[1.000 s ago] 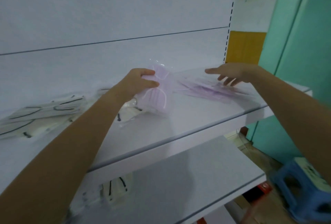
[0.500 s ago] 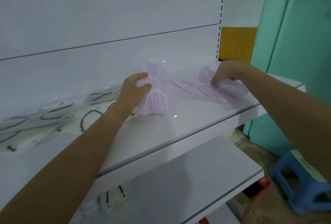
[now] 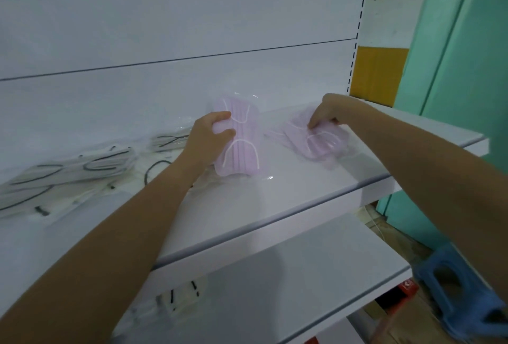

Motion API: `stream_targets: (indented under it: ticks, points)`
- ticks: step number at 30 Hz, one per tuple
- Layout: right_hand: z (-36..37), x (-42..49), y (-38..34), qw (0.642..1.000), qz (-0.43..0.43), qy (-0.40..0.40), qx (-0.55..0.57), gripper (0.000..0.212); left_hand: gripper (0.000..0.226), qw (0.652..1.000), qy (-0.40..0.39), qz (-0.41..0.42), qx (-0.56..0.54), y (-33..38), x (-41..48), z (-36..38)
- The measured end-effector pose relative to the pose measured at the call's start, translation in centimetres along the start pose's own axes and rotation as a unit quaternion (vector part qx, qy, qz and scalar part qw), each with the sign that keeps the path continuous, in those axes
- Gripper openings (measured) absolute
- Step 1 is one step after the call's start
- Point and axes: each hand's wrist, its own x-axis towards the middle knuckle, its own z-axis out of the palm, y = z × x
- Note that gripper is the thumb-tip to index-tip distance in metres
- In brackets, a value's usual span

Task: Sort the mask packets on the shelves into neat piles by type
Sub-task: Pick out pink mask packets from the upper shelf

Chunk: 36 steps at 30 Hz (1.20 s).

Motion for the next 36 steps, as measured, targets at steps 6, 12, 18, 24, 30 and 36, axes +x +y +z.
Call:
stream_targets:
  ticks: [6,12,18,24,30,36]
  points:
    - [-4.4,0.3,1.3,0.965,-0.034,0.064,0.251,0.041,0.039,1.000,0.012,-0.007,-0.008,0.0,0.3,0.1]
    - [-1.0,-0.3,0.6,0.991,-0.011,-0.102,0.089,0.045,0.040,1.000,0.008,-0.019,-0.016,-0.1,0.7,0.6]
    - [1.4,-0.7,-1.6,0.995,-0.029,-0.025,-0.087,0.058,0.040,0.999,0.006,-0.039,-0.007,-0.4,1.0,0.5]
    - [1.2,-1.3,-0.8,0.999,-0.021,0.011,0.024,0.033,0.046,0.998,0.016,-0.052,0.002,-0.7,1.2,0.1]
    - [0.1,-2.6,-2.6,0.846,-0.142,-0.058,0.511,0.013,0.036,0.991,0.022,-0.067,-0.112,0.6,0.8,0.0]
    - [3.6,-4.4,-8.0,0.801,-0.193,-0.010,0.566,0.018,0.049,0.972,0.046,-0.025,-0.228,2.7,0.4,-2.1]
